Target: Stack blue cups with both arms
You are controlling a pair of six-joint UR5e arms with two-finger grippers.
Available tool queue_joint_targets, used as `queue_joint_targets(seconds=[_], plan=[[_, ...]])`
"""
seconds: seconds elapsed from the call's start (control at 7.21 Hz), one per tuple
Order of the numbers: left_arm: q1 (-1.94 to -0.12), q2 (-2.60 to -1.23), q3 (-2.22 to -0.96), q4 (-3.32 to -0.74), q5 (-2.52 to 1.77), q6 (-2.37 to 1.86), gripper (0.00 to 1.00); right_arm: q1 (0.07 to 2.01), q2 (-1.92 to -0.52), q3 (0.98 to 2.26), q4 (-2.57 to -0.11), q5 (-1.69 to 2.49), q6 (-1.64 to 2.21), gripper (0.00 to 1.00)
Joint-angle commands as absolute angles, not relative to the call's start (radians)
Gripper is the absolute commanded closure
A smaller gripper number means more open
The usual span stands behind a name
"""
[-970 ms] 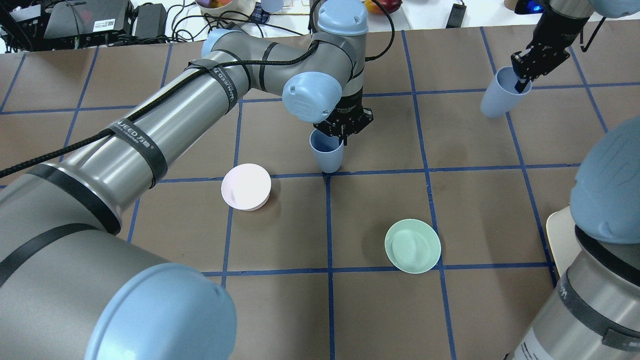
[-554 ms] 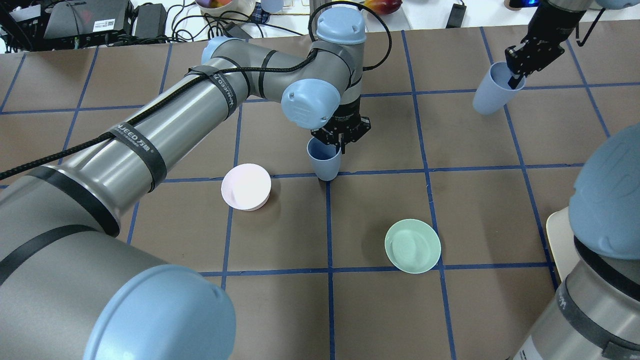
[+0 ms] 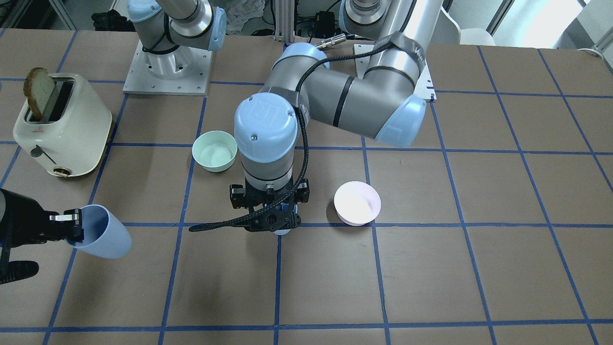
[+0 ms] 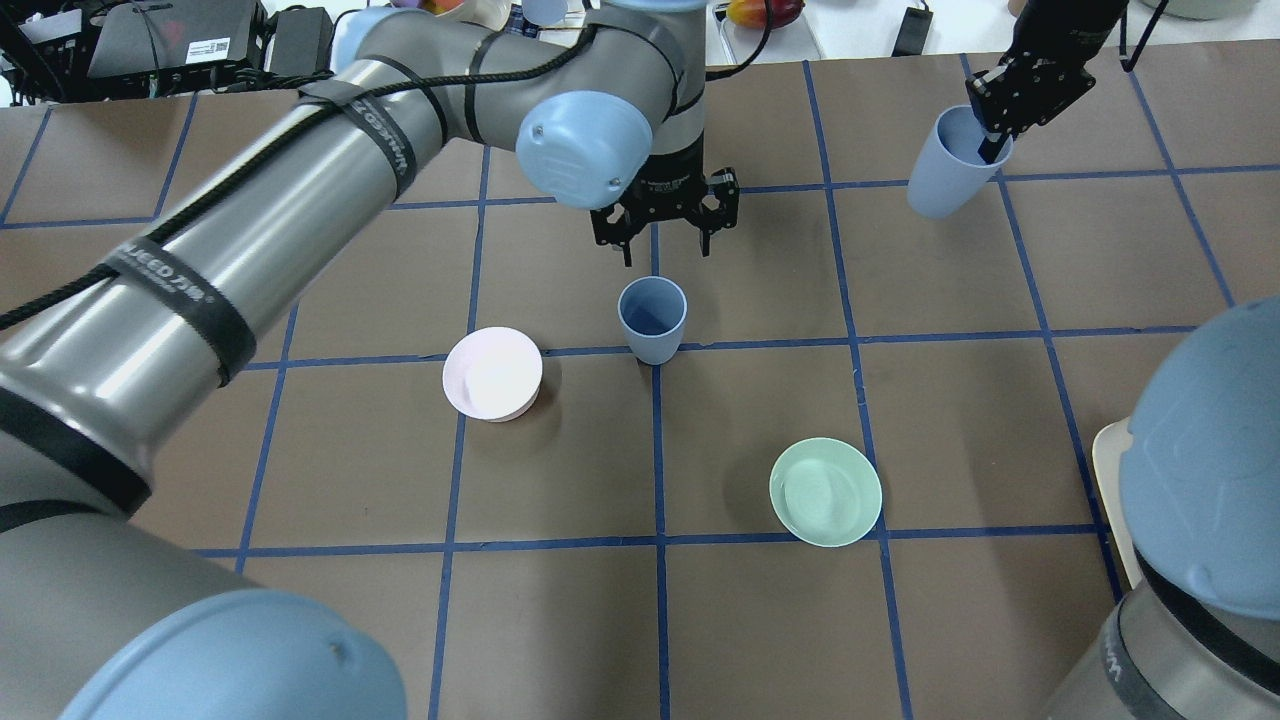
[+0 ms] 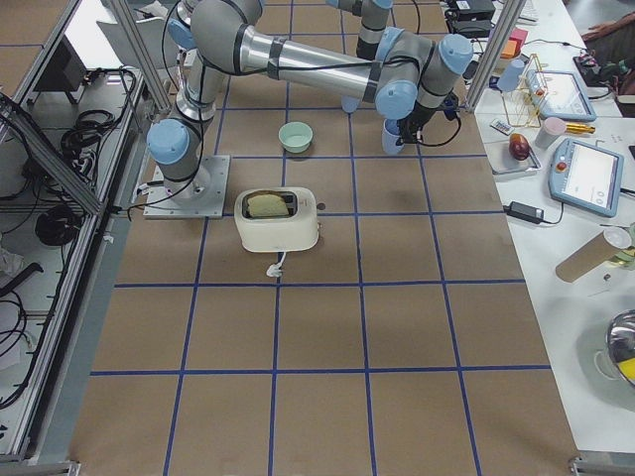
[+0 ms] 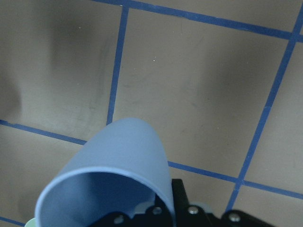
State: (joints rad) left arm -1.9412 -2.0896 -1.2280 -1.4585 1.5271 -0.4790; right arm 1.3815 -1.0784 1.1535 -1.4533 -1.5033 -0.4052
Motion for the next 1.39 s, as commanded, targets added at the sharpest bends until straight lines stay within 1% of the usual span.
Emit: queue_joint_targets(seconds=[0.0,0.14,0.28,0.42,0.55,0.69,0.83,0.97,1.11,1.25], plan=[[-1.861,-1.966,-1.19,-1.583,1.491,-0.396,0.0,1.49,-1.123,1.163,-1.425,-1.499,-0.263,1.0],[-1.824,-1.903,-1.19,-1.586,1.488,-0.279,0.0,1.529,-1.135,1.173,-1.424,-1.499,-0.23,1.0],[-1.794,-1.835,-1.209,-1.67,1.502,-0.223,0.0,1.567,-1.149,1.195,-1.42,-1.49,-0.189,1.0],[-1.739,-1.775,-1.273,-1.719,1.502,-0.145,0.0,1.632,-1.166,1.227,-1.424,-1.474,-0.091,1.0],[-1.714,-1.693,-1.396,-1.709,1.5,-0.085,0.0,1.704,-1.17,1.253,-1.431,-1.474,-0.031,1.0],[-1.692,-1.616,-1.492,-1.669,1.52,-0.083,0.0,1.753,-1.169,1.267,-1.44,-1.474,0.013,1.0],[-1.66,-1.576,-1.549,-1.581,1.548,-0.08,0.0,1.782,-1.167,1.272,-1.448,-1.456,0.046,1.0],[-1.616,-1.562,-1.563,-1.544,1.549,-0.034,0.0,1.822,-1.169,1.288,-1.468,-1.407,0.113,1.0],[-1.58,-1.557,-1.565,-1.54,1.548,0.094,0.0,1.848,-1.158,1.311,-1.571,-1.407,0.189,1.0],[-1.58,-1.557,-1.559,-1.539,1.548,0.1,0.0,1.848,-1.151,1.339,-1.63,-1.408,0.192,1.0]])
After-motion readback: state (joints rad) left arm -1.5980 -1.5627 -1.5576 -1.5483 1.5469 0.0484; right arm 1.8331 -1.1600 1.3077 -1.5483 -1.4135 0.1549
